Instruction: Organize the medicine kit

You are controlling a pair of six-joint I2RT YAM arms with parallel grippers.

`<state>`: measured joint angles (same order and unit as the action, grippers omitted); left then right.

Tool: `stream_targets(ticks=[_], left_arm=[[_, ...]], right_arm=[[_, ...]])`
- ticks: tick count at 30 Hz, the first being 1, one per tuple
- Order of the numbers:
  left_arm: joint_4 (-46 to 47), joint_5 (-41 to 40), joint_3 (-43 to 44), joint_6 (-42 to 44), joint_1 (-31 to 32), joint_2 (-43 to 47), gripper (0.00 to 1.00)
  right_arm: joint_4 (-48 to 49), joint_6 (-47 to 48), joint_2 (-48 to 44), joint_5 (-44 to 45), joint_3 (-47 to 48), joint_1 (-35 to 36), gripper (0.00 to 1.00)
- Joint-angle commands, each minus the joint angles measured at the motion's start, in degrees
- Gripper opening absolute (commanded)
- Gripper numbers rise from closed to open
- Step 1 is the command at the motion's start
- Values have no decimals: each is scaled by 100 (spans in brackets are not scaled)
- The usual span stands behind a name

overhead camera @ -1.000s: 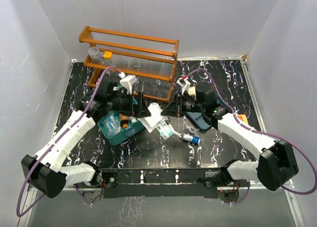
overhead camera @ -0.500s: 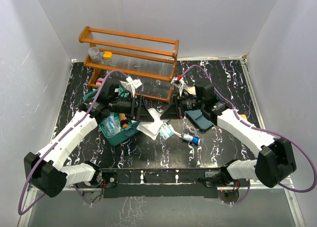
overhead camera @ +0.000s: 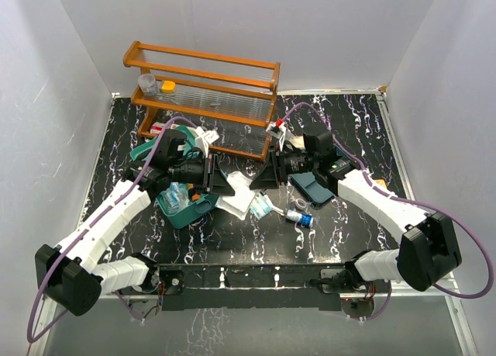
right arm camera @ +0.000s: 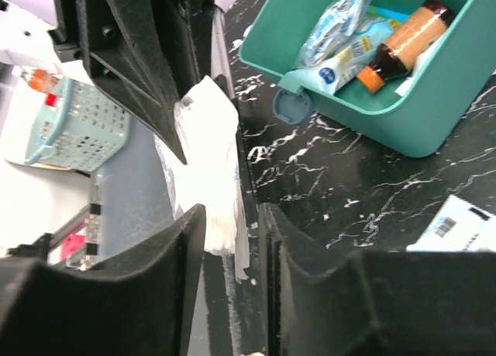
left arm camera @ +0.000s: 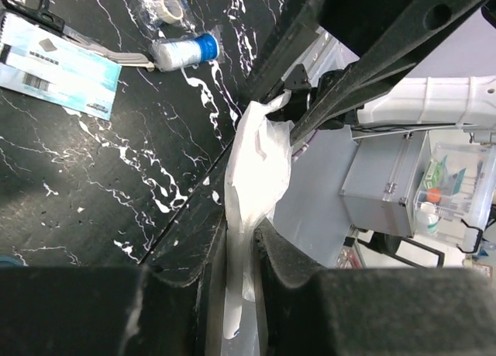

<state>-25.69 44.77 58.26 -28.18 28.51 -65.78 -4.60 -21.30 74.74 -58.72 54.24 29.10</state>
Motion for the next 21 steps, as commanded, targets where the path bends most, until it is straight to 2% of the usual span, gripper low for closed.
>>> stream_targets(ticks=[1, 2, 4, 7, 10, 14, 21], left_arm=[[149, -193, -5, -152, -96, 267, 14], [152, -277, -7, -179, -130, 304, 13], [70, -554, 24, -238, -232, 391, 13], [-366, -1384, 167, -274, -429, 523, 15], [-892, -2605, 319, -411, -586, 651, 17], [-1546, -4380, 469, -759, -762, 692, 17], [-1730, -5670, 310, -1189, -958, 773, 16]], right_arm=[[75, -45, -177, 508, 246, -19, 39], [35, -65, -217, 753, 264, -24, 47], [-84, -139, -350, 1305, 288, -17, 55], [-292, -370, -598, 2621, 289, -19, 63], [-373, -606, -796, 3476, 231, -20, 64], [-264, -947, -899, 3813, 20, -21, 64], [117, -1392, -829, 3520, -439, -20, 63]])
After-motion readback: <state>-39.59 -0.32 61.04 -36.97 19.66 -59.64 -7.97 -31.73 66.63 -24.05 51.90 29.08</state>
